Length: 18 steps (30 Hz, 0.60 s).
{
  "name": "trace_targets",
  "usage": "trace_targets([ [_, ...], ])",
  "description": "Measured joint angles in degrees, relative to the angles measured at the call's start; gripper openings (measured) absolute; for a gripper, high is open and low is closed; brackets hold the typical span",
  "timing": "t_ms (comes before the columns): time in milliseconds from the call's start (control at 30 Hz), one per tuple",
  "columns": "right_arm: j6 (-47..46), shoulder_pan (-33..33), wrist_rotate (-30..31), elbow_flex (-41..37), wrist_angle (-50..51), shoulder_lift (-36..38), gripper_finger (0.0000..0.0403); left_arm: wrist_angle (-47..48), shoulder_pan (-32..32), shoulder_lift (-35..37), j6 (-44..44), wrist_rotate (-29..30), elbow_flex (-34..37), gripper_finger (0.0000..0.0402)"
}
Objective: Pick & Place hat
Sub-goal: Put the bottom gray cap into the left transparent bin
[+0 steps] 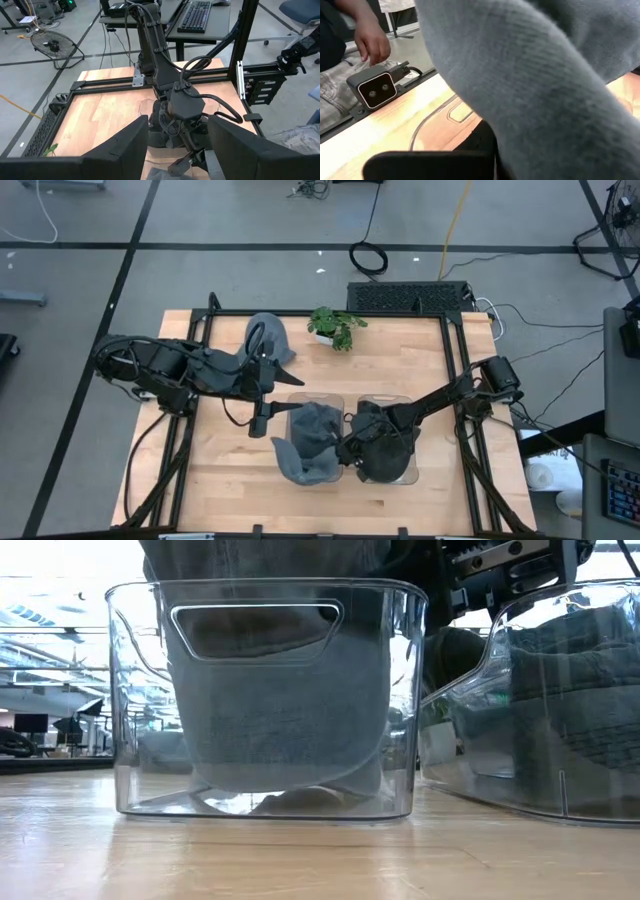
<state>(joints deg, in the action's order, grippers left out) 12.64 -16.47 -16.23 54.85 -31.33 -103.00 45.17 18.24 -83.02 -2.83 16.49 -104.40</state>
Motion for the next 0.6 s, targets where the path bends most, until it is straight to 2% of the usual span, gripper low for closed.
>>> trace_targets([
  [100, -0.4, 0.0, 0.9, 0.0, -0.1, 0.0, 0.0009, 0.0, 0.0, 0.0, 0.0, 0.0, 0.0, 0.0214],
  [267, -3.0, 0.2, 9.7, 0.0, 0.7, 0.0, 0.0030, 0.0, 0.0, 0.0, 0.0, 0.0, 0.0, 0.0214],
  [467, -4.4, 0.3, 10.9, 0.0, 1.4, 0.0, 0.0104, 0.0, 0.0, 0.0, 0.0, 0.0, 0.0, 0.0214],
  [600, -4.7, -0.1, 16.5, 0.0, 1.8, 1.0, 0.0163, 0.0, 0.0, 0.0, 0.0, 0.0, 0.0, 0.0214],
])
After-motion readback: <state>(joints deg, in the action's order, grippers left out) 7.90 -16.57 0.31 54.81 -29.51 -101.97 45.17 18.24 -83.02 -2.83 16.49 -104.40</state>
